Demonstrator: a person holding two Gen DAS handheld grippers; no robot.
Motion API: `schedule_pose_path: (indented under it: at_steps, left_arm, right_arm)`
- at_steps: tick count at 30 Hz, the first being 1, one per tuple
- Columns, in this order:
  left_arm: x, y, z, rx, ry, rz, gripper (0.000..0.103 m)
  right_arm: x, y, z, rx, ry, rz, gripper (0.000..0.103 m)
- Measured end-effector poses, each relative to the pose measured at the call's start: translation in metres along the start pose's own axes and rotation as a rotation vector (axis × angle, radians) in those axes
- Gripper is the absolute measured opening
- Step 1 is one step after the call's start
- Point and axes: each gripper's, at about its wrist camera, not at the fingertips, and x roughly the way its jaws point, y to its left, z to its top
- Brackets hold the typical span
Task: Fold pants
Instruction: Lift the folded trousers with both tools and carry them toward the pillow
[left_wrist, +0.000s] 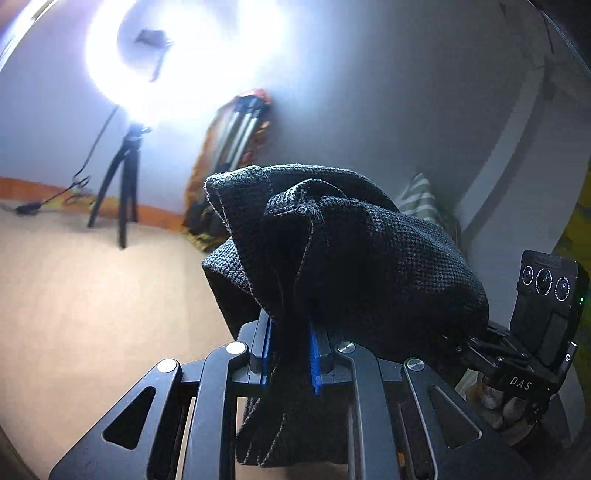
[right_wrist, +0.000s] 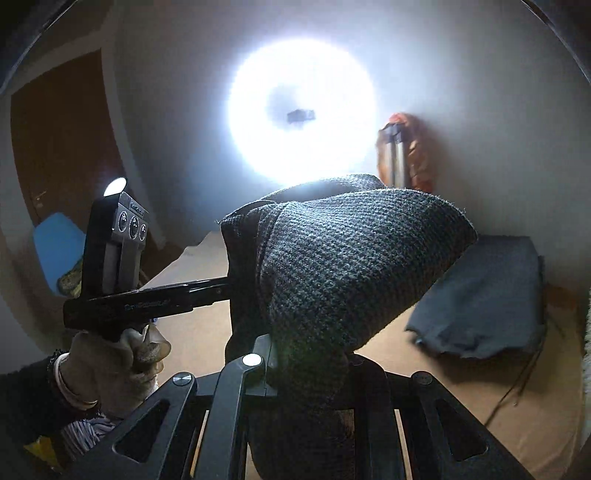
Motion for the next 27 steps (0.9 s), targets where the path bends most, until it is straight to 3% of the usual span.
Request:
schedule_pose_path:
  at_steps: [11,27]
  left_arm:
    - [0.059,-0.038,0.051,0.086,-0.024,-0.046,0.014]
    - [0.165,-0.042,0.082,0.094,0.016,-0.038,0.014]
  right_arm:
    - [-0.014,-0.067,0.038,0.019,-0.071,-0.051,0.012]
    - [0.027,-0.171,0.063,0.043,-0.043,-0.069,0.012]
